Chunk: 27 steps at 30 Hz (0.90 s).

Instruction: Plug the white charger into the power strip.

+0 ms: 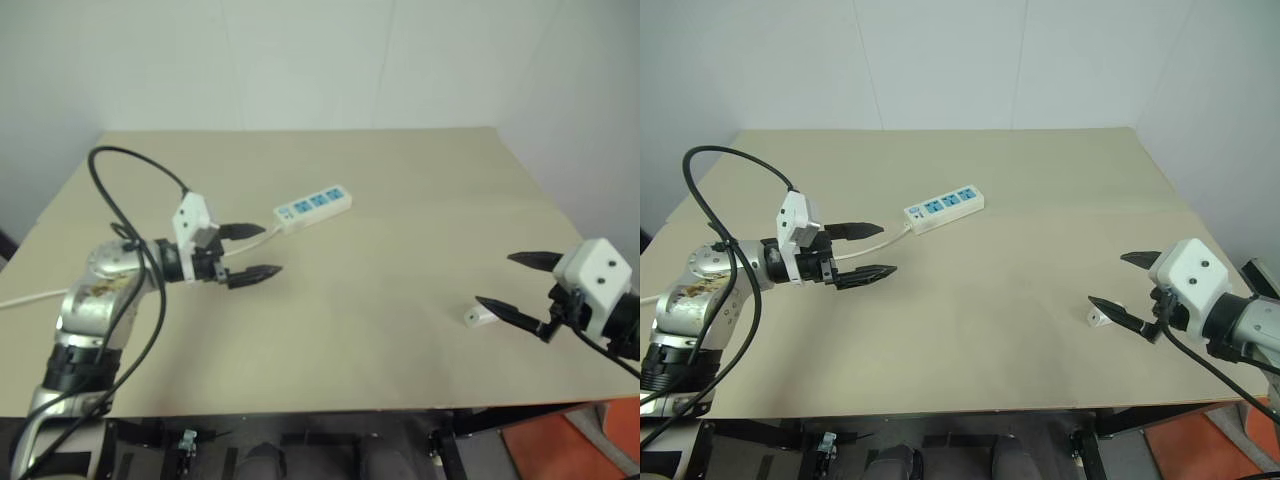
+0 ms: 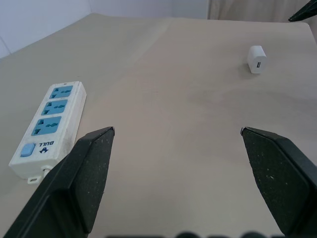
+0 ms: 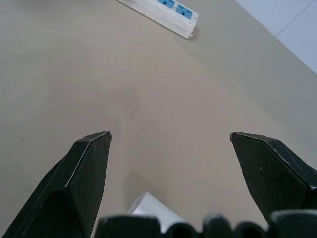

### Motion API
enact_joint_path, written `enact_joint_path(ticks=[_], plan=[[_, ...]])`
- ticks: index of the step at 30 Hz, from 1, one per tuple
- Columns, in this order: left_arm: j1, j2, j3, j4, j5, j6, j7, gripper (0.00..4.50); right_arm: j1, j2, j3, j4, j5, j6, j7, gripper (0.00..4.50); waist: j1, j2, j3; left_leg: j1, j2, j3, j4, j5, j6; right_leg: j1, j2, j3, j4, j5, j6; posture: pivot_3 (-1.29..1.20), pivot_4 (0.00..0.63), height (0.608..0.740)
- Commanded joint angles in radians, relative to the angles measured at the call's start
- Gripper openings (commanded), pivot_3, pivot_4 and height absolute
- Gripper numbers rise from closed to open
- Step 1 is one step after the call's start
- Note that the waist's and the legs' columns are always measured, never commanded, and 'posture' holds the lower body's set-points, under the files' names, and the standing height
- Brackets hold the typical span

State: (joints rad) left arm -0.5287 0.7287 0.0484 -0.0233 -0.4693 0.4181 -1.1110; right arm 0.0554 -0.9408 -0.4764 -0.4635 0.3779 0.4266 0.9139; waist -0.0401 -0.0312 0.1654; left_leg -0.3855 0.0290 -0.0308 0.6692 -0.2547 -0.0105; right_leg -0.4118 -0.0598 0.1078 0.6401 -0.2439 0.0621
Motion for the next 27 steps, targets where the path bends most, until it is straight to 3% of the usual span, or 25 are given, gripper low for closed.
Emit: enact_joint_path(ticks=[1, 11, 15, 20, 27], plan=[[-0.015, -0.001, 0.006, -0.021, 0.000, -0.008, 0.002, 4.45, -0.007, -0.018, -0.022, -0.011, 0.005, -0.004, 0.001, 4.50, 0.000, 0.000, 0.000, 0.000, 0.000, 0.000, 0.000, 0.000, 0.000, 0.000, 0.000, 0.000, 0.000, 0.000, 0.000, 0.00, 0.150, 0.740], [-0.028, -0.009, 0.002, -0.011, 0.010, -0.015, 0.013, 4.45, -0.013, -0.018, -0.019, -0.002, -0.001, -0.011, 0.000, 4.50, 0.001, 0.000, 0.000, 0.000, 0.000, 0.000, 0.000, 0.000, 0.000, 0.000, 0.000, 0.000, 0.000, 0.000, 0.000, 0.00, 0.150, 0.740], [-0.071, -0.035, -0.028, 0.043, 0.093, 0.003, 0.123, 4.45, -0.022, -0.019, -0.013, 0.004, -0.001, -0.012, -0.001, 4.50, 0.001, 0.000, 0.000, 0.000, 0.000, 0.000, 0.000, 0.000, 0.000, 0.000, 0.000, 0.000, 0.000, 0.000, 0.000, 0.00, 0.150, 0.740], [-0.246, -0.113, -0.104, 0.284, 0.234, 0.014, 0.251, 4.45, -0.059, -0.023, 0.020, 0.030, -0.003, -0.024, 0.004, 4.50, 0.006, 0.000, 0.000, 0.003, 0.000, -0.002, 0.002, 0.000, 0.000, 0.005, 0.000, -0.002, 0.000, 0.000, 0.000, 0.00, 0.150, 0.740], [-0.501, -0.288, -0.218, 0.770, 0.426, 0.018, 0.417, 4.45, -0.108, -0.023, 0.056, 0.048, -0.005, -0.029, 0.002, 4.50, 0.017, -0.001, 0.000, 0.001, -0.001, -0.003, 0.004, -0.001, 0.001, 0.005, 0.000, -0.003, -0.001, 0.000, 0.001, 0.00, 0.150, 0.740]])
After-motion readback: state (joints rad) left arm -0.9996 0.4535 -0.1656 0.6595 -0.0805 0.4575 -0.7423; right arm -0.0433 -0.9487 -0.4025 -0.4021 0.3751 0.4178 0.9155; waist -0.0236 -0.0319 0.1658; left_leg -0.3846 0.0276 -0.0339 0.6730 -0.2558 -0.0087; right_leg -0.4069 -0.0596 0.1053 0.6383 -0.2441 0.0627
